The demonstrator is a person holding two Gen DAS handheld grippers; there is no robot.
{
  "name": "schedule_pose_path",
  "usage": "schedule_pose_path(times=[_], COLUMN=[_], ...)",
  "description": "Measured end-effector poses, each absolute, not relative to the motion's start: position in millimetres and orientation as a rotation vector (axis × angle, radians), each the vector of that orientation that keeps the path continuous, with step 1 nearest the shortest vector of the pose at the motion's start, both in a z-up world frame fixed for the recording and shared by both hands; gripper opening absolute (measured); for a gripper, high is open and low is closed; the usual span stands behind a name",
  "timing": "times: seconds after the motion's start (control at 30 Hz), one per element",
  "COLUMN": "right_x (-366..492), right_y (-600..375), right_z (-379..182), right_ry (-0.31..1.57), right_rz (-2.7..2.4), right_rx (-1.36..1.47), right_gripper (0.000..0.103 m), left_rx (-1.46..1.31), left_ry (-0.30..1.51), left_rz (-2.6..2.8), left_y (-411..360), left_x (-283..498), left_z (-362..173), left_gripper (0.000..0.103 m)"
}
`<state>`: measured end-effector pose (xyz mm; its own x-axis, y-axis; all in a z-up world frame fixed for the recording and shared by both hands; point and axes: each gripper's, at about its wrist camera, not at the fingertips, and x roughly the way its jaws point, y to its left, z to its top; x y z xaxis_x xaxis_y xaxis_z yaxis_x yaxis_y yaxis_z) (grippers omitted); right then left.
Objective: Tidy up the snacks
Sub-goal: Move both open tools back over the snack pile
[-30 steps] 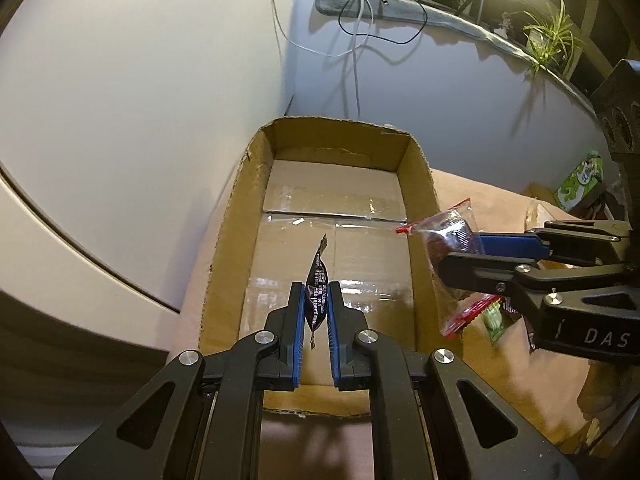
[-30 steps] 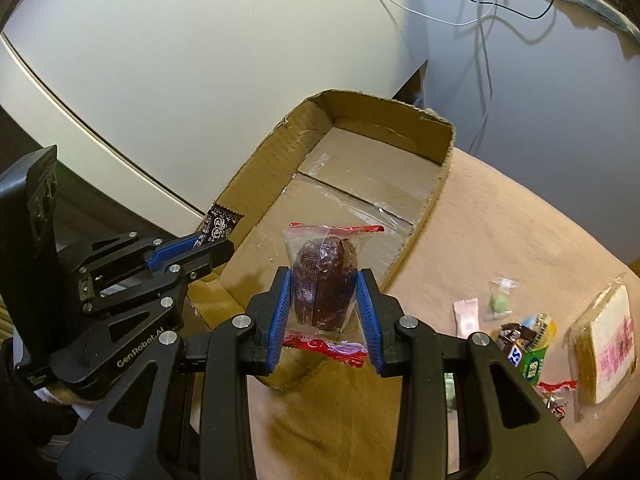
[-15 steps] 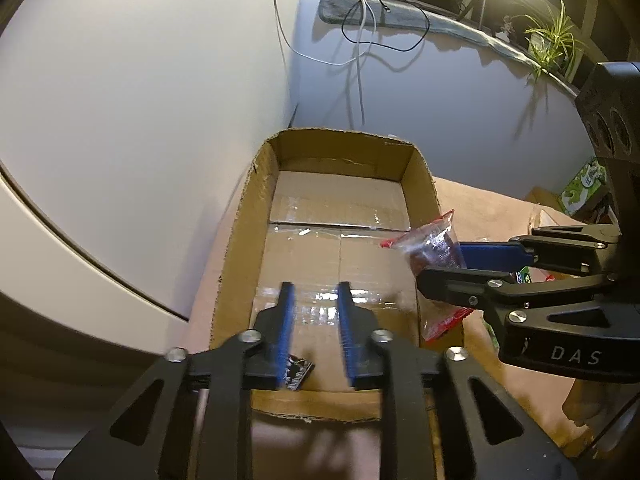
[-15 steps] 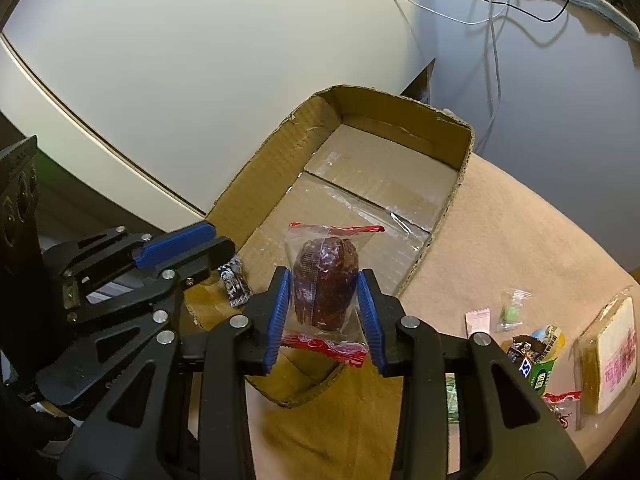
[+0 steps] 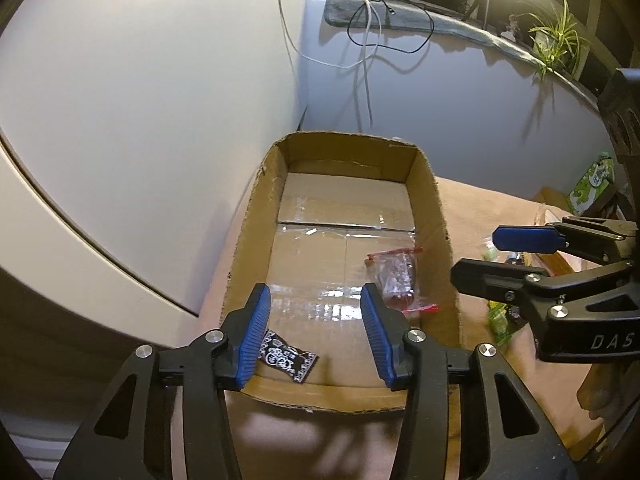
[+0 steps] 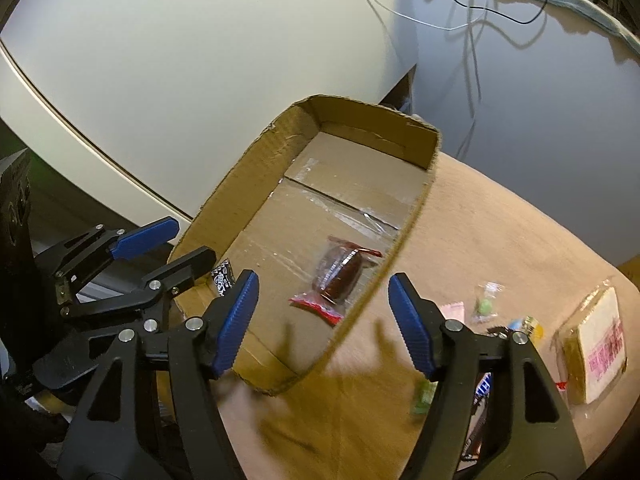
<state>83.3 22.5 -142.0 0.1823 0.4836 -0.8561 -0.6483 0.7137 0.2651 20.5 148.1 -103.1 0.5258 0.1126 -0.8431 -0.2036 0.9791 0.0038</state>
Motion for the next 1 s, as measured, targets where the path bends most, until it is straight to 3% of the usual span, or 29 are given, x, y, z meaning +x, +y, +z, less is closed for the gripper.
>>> schedule_pose_path(times=[0.53, 1.0], right_x=[73.1, 59.8], right_y=[-120.1, -224.3], right_z=[-133.6, -168.8], right_ry=[1.130, 1.204], right_rz=[0.589, 0.400], right_rx=[-0.056, -0.012], right_gripper=[0.071, 0.071], left_rx=[-0.091, -0.092], left_ry=[0.986, 1.068], left_rz=[0.065, -0.102], left_y=[79.1, 4.2], left_x=[22.8, 40.0], left_z=[-93.7, -119.5], left_gripper=[0.046, 0.046])
